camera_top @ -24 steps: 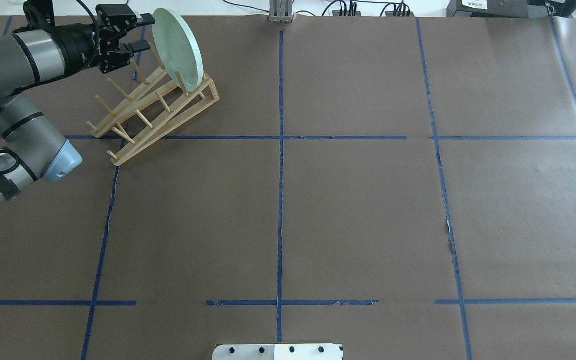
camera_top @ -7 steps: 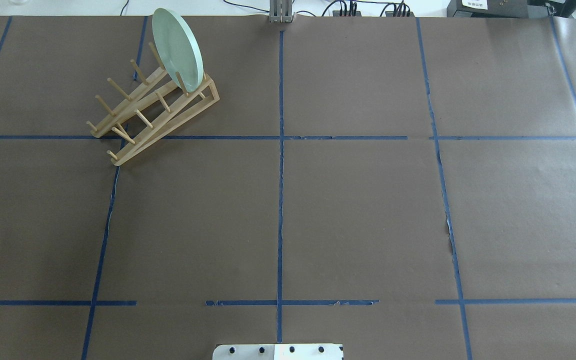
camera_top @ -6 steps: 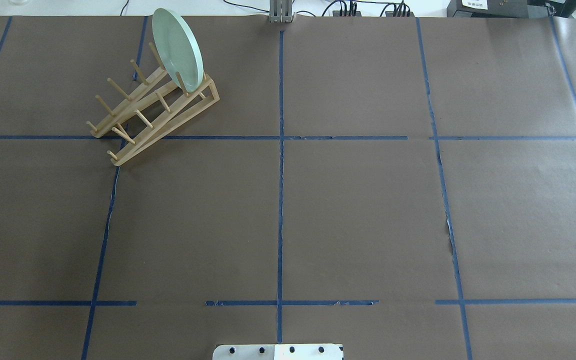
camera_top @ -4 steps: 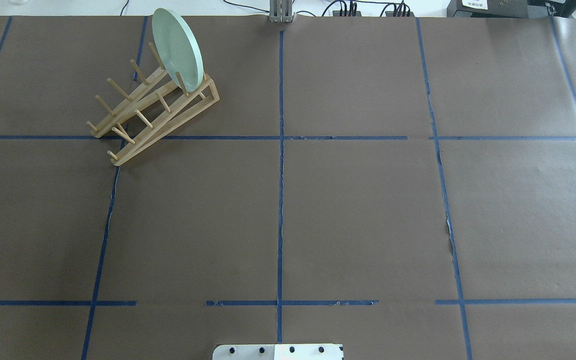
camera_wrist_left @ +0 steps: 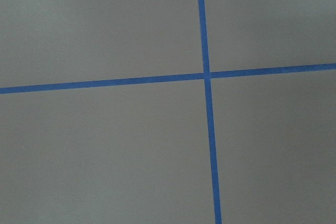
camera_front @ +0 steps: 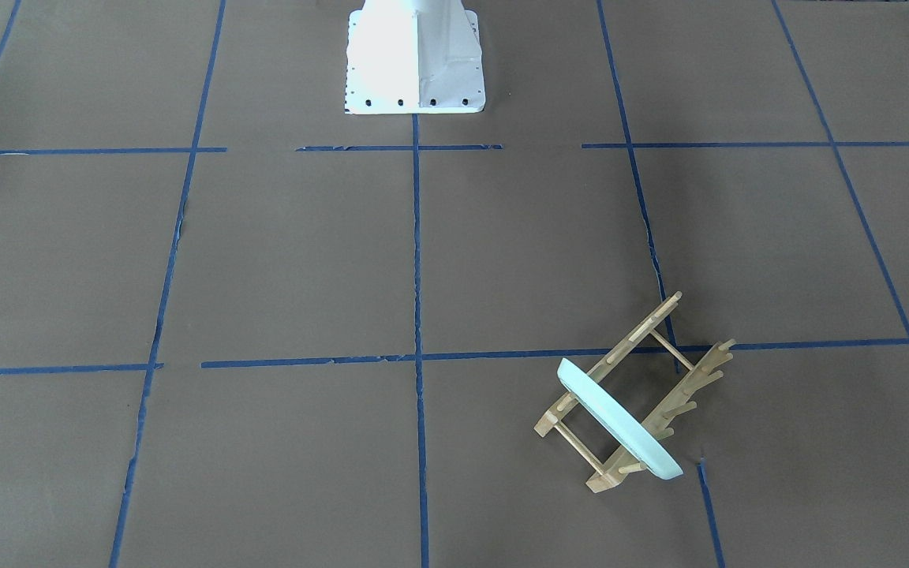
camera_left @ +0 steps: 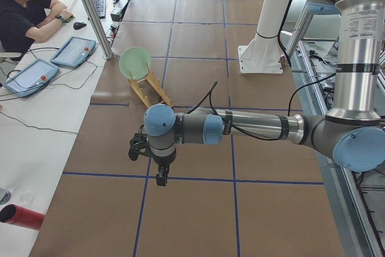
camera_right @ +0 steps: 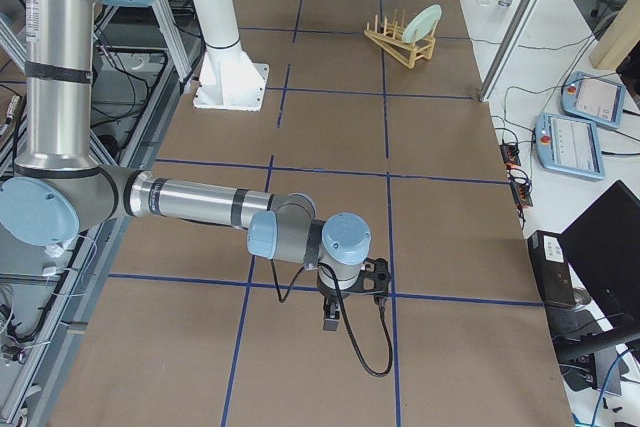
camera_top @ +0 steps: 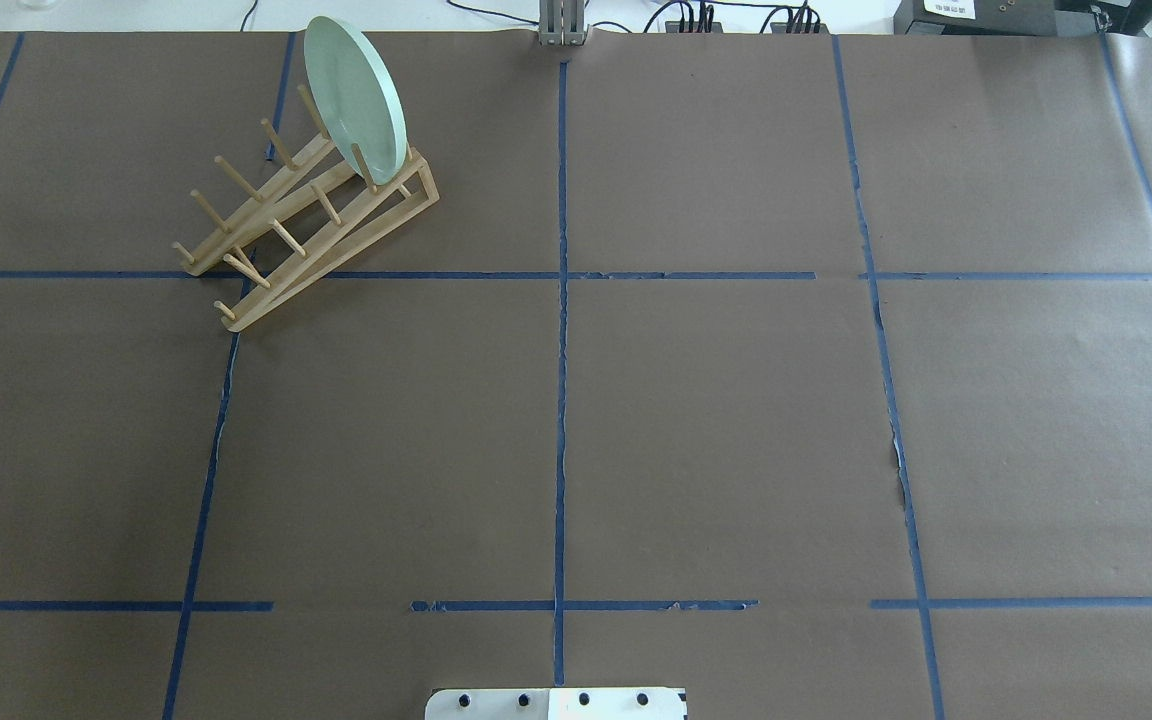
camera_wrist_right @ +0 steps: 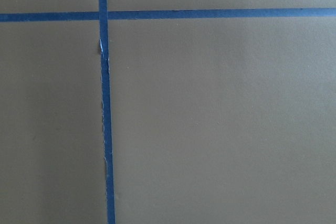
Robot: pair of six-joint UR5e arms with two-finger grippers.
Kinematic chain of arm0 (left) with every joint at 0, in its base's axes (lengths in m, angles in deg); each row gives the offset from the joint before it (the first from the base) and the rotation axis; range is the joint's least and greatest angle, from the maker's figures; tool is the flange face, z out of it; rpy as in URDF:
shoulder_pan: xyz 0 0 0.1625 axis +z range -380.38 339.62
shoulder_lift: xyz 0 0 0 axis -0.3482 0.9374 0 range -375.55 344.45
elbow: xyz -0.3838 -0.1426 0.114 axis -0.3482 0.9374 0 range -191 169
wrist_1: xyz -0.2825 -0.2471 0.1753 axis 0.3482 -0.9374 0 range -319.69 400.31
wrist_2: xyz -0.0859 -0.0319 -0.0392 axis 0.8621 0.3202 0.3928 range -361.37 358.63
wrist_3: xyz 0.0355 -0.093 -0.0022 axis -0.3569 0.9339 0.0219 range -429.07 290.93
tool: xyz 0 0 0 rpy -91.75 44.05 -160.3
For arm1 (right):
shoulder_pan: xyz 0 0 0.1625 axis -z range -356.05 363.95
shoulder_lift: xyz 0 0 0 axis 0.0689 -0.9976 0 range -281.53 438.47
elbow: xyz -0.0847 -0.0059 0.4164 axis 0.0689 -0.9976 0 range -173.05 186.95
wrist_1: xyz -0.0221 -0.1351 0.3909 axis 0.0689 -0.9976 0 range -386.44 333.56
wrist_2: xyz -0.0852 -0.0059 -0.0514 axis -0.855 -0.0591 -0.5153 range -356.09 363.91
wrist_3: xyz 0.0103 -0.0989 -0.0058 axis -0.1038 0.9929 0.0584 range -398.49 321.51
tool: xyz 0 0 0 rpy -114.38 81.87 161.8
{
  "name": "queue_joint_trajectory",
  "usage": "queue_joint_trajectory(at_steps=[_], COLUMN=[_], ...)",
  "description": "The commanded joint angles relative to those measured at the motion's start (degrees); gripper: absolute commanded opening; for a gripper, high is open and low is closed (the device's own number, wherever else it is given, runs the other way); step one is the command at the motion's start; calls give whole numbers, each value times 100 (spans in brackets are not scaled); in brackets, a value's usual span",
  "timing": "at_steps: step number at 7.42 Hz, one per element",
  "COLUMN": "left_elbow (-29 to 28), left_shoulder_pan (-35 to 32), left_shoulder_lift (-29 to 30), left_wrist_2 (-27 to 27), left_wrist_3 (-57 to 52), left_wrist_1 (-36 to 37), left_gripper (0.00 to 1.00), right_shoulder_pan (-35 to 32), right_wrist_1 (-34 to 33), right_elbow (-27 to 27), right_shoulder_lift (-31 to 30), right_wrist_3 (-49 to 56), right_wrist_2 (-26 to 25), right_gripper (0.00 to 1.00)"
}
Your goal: Place plate on rack
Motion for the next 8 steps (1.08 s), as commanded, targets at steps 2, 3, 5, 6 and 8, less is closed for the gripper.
queue_joint_trajectory(at_steps=[2, 3, 5, 6, 8], left_elbow=[94, 95, 104, 104, 104], left_shoulder_pan=[-11, -11, -11, -11, -11], left_shoulder_lift=[-6, -6, -15, -15, -15], left_wrist_2=[24, 24, 15, 15, 7], left_wrist_3=[-3, -3, -3, -3, -3], left_wrist_1=[-8, -8, 0, 0, 0], left_gripper=[100, 100, 100, 100, 100], right_shoulder_pan=[-4, -4, -4, -4, -4], right_wrist_1=[0, 0, 0, 0, 0], right_elbow=[-1, -1, 0, -1, -1], right_shoulder_lift=[0, 0, 0, 0, 0], right_wrist_3=[0, 0, 0, 0, 0], right_wrist_2=[0, 0, 0, 0, 0], right_gripper=[100, 100, 100, 100, 100])
